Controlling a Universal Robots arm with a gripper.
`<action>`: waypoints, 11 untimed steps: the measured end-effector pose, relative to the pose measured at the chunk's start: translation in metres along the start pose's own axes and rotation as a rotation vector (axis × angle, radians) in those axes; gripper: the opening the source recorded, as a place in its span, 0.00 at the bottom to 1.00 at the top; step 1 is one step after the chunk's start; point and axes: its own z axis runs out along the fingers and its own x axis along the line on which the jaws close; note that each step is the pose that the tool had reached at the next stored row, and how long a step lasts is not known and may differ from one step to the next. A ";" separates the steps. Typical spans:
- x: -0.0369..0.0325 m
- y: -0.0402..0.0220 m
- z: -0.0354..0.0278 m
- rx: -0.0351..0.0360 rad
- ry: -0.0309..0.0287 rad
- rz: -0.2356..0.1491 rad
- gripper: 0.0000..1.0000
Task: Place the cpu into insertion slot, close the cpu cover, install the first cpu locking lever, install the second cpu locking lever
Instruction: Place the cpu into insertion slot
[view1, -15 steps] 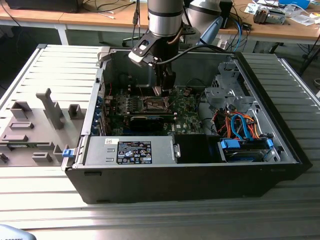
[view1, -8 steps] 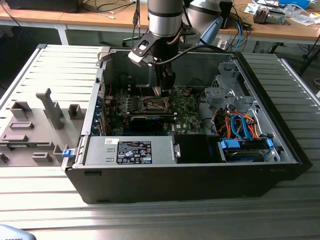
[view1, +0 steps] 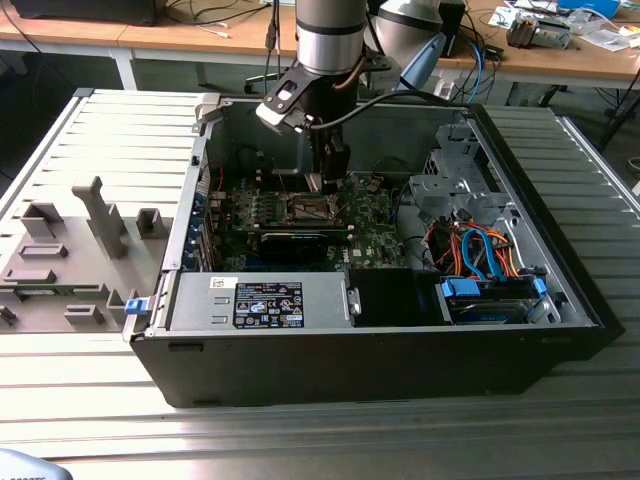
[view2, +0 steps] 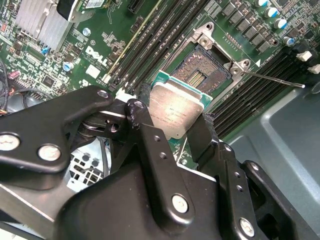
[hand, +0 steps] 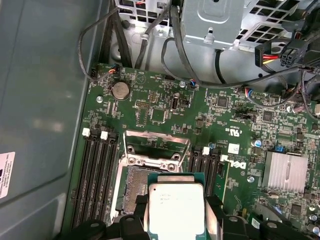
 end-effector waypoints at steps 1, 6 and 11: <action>0.0000 0.0000 0.0002 0.0002 -0.0001 0.003 0.54; 0.0001 -0.0002 0.0010 0.0016 -0.0010 0.026 0.54; 0.0001 -0.0002 0.0015 0.0025 -0.0015 0.040 0.54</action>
